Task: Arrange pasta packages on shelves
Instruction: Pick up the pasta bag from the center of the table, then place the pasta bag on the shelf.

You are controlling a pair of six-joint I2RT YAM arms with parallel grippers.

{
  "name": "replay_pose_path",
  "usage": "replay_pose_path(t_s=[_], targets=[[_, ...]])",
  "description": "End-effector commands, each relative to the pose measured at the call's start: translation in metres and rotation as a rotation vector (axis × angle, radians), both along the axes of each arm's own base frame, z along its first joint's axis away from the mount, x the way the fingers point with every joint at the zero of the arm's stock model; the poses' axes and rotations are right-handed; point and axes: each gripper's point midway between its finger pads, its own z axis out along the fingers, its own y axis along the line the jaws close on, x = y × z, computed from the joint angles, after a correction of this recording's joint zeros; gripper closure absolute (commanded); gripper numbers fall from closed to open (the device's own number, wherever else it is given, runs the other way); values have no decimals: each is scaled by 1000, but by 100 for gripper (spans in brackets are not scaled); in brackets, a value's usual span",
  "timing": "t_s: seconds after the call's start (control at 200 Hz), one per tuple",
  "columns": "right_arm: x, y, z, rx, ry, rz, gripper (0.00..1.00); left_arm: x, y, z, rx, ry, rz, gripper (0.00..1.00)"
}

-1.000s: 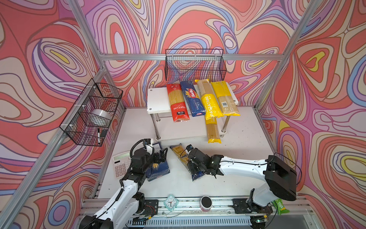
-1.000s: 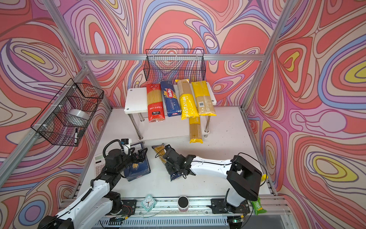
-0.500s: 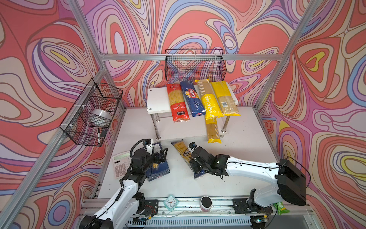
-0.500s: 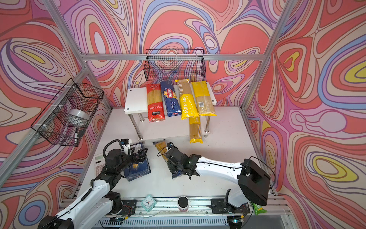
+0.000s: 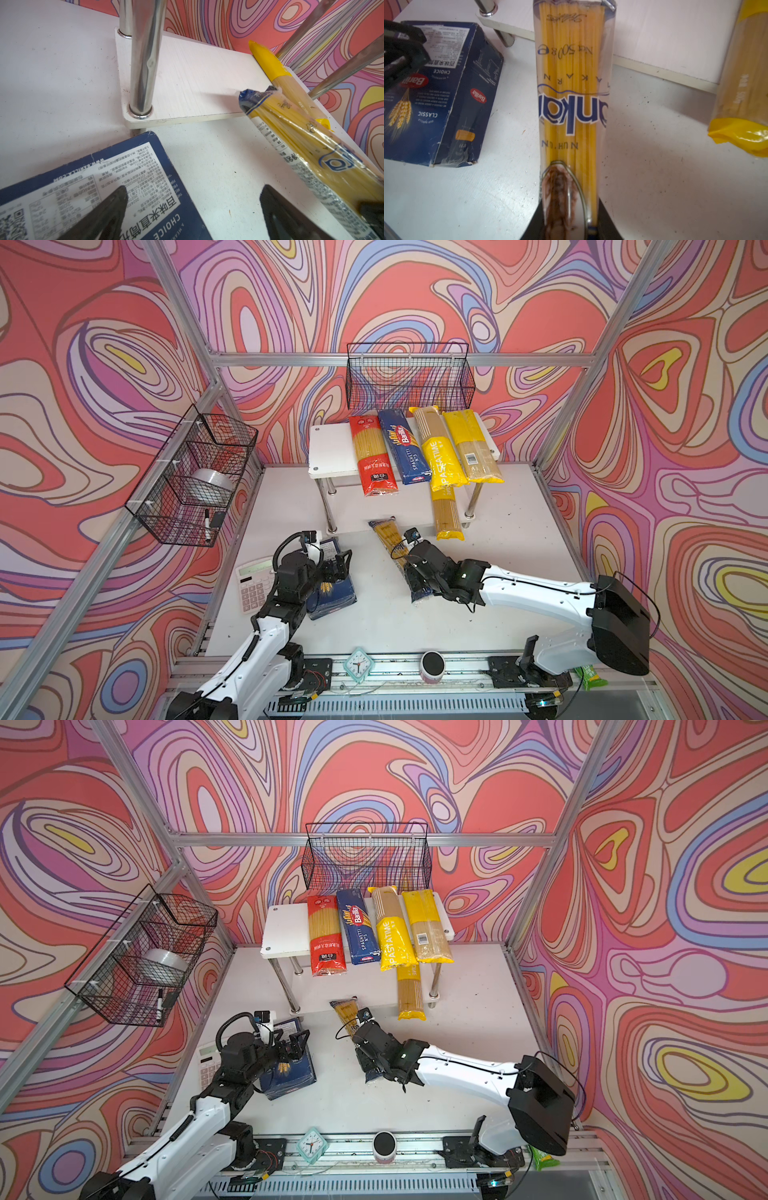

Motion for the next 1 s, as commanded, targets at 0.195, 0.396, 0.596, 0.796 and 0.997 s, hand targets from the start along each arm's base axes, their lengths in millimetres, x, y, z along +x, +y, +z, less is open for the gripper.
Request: replay_pose_path(t_s=[0.195, 0.396, 0.596, 0.796, 0.997], targets=[[59, -1, 76, 146, -222, -174, 100, -1, 1, -4, -2, 8, 8, 0], [86, -9, 72, 145, -215, -217, 100, -1, 1, -4, -2, 8, 7, 0], [109, -13, 74, 143, -249, -257, 100, -1, 1, -4, -1, 10, 7, 0], [130, -17, 78, 180, -293, -304, 100, -2, 1, -3, -3, 7, 7, 0], [150, -23, 67, 184, -288, -342, 100, -2, 1, -4, -3, 7, 8, 0]])
